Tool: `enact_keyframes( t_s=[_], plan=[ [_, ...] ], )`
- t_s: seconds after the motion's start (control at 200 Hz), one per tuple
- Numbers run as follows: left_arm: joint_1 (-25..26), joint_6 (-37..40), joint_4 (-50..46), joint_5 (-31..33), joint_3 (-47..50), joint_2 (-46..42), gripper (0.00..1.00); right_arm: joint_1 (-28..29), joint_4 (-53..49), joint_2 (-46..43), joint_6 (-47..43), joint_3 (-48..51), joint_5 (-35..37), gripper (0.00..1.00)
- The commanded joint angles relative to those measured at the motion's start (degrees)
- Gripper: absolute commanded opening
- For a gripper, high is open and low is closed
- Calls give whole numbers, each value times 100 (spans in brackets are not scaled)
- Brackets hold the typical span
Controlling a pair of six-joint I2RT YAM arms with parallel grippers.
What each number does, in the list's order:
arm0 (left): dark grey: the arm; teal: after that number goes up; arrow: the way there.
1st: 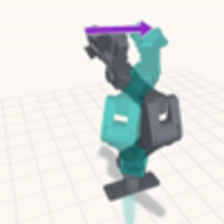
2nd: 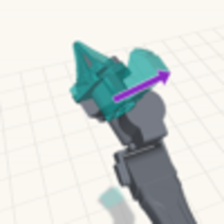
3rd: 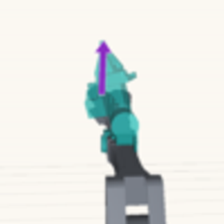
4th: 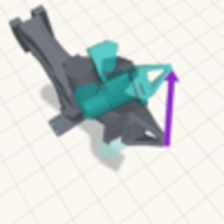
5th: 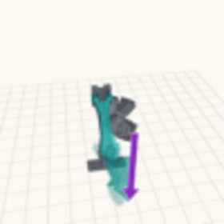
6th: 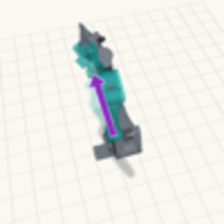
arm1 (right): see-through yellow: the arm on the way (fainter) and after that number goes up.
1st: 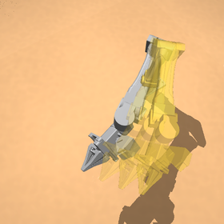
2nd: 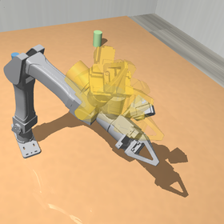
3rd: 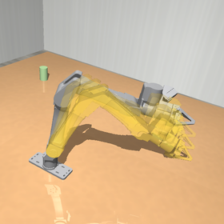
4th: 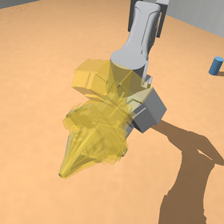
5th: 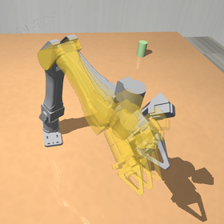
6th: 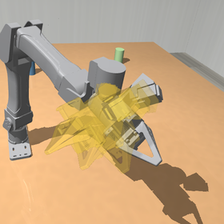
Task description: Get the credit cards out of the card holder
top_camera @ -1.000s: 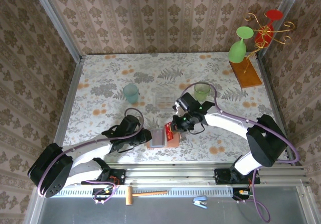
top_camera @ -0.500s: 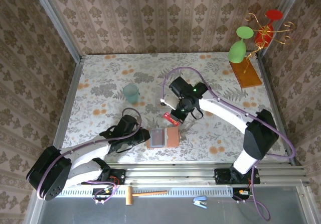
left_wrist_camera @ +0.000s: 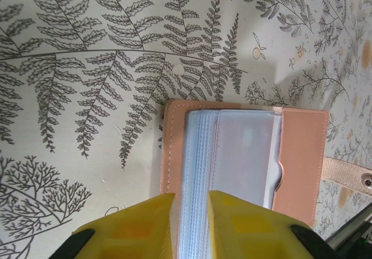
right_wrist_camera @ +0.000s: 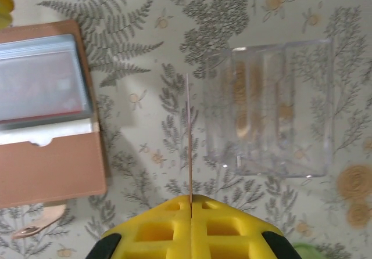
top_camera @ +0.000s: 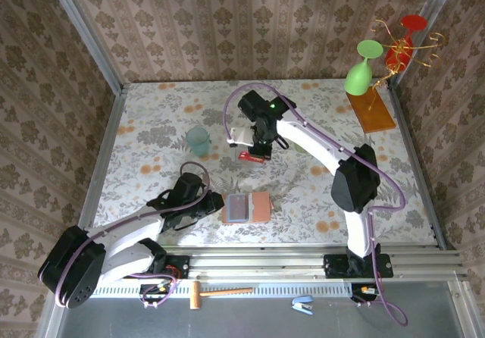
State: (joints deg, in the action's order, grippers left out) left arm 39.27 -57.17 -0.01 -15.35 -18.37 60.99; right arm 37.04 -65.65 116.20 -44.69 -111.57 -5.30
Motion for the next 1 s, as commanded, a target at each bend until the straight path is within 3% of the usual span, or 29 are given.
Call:
enact_keyframes(
  t_s=[0.0, 0.475, 0.995],
  plan=[
    [-50, 57, 1, -29, 53, -92, 25, -115, -709, 445, -421, -641, 67, 0],
    [-200, 71, 27, -47, -17, -87, 30, -311, -1599, 2053, -747, -2648, -82, 0],
    [-266, 101, -139, -16, 31, -308, 30, -320, -2253, 2490, -786, -2715, -615, 0]
  ],
)
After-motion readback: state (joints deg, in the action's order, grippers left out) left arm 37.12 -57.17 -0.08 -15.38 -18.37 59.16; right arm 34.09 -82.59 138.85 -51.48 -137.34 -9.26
